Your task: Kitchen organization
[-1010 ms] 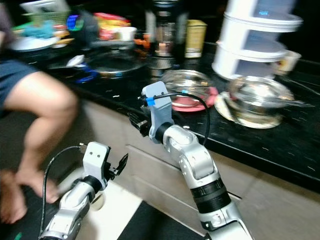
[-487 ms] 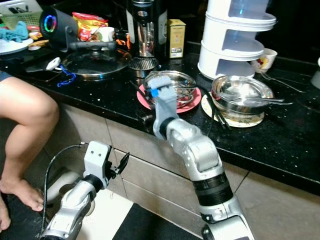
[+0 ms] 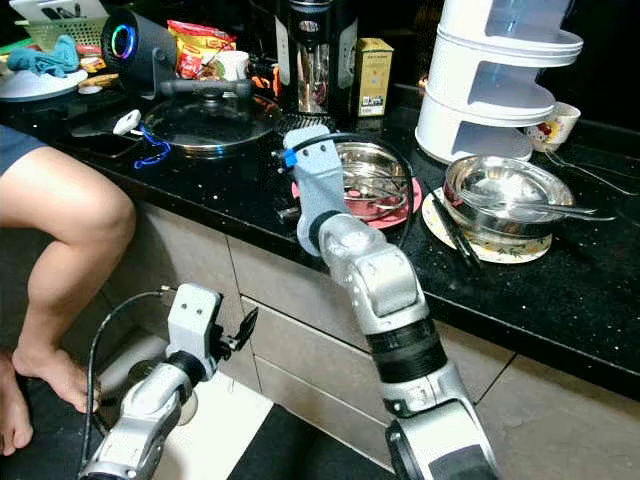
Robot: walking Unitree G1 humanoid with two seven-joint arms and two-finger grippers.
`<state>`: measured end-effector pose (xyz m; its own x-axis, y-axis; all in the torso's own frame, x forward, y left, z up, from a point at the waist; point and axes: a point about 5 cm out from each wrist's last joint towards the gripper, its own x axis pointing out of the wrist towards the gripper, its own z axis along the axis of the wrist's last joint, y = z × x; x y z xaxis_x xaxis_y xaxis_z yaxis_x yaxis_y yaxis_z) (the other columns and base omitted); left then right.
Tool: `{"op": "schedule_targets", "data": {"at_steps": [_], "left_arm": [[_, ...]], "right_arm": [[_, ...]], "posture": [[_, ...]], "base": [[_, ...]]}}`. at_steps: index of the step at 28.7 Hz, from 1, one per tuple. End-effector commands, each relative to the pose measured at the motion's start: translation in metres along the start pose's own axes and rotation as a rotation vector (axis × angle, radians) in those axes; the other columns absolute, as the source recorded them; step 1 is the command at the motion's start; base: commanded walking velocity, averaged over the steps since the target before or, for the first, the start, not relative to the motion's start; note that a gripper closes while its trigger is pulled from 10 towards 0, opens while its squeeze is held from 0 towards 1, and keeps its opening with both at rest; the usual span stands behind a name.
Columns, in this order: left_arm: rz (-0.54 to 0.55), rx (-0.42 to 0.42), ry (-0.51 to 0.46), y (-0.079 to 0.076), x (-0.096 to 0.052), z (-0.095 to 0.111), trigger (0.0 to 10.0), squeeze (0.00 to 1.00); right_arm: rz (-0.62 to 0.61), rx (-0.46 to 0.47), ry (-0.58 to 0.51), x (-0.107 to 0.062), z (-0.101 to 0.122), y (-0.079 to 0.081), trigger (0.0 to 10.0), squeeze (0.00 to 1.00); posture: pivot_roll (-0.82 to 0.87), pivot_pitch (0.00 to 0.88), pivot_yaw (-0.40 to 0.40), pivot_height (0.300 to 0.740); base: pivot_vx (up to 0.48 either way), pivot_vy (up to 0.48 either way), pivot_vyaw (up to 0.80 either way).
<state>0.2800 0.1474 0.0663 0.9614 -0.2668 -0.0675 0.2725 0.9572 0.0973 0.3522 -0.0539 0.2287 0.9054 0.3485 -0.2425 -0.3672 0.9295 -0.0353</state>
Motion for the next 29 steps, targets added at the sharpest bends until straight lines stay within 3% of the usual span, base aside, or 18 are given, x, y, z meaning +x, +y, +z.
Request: {"op": "schedule_targets", "data": {"at_steps": [1,4,11,23,29], "left_arm": [[-0.011,0.011,-0.005,-0.004,0.002,0.003,10.0,0.0],[-0.011,0.006,-0.007,-0.004,0.003,0.004,10.0,0.0],[-0.012,0.003,-0.007,-0.005,0.003,0.005,10.0,0.0],[-0.009,-0.001,-0.006,-0.005,0.003,0.005,10.0,0.0],[-0.008,-0.002,-0.006,-0.005,0.003,0.005,10.0,0.0]], "right_arm": [[-0.039,0.001,0.014,0.001,0.0,-0.007,10.0,0.0],[-0.096,0.023,0.068,0.004,-0.004,-0.019,10.0,0.0],[-0.11,0.022,0.107,0.004,-0.006,-0.023,10.0,0.0],[-0.035,0.084,0.174,0.004,-0.012,-0.016,10.0,0.0],[-0.043,0.071,0.165,0.003,-0.01,-0.017,10.0,0.0]], "posture": [[0.0,0.0,-0.031,0.74],[-0.01,0.0,-0.031,0.74],[-0.01,0.0,-0.031,0.74],[-0.01,0.0,-0.03,0.74],[-0.02,0.0,-0.03,0.74]], "base": [[0.0,0.0,0.0],[0.0,0.0,0.0],[0.0,0.0,0.0],[0.0,0.0,0.0],[0.0,0.0,0.0]]}}
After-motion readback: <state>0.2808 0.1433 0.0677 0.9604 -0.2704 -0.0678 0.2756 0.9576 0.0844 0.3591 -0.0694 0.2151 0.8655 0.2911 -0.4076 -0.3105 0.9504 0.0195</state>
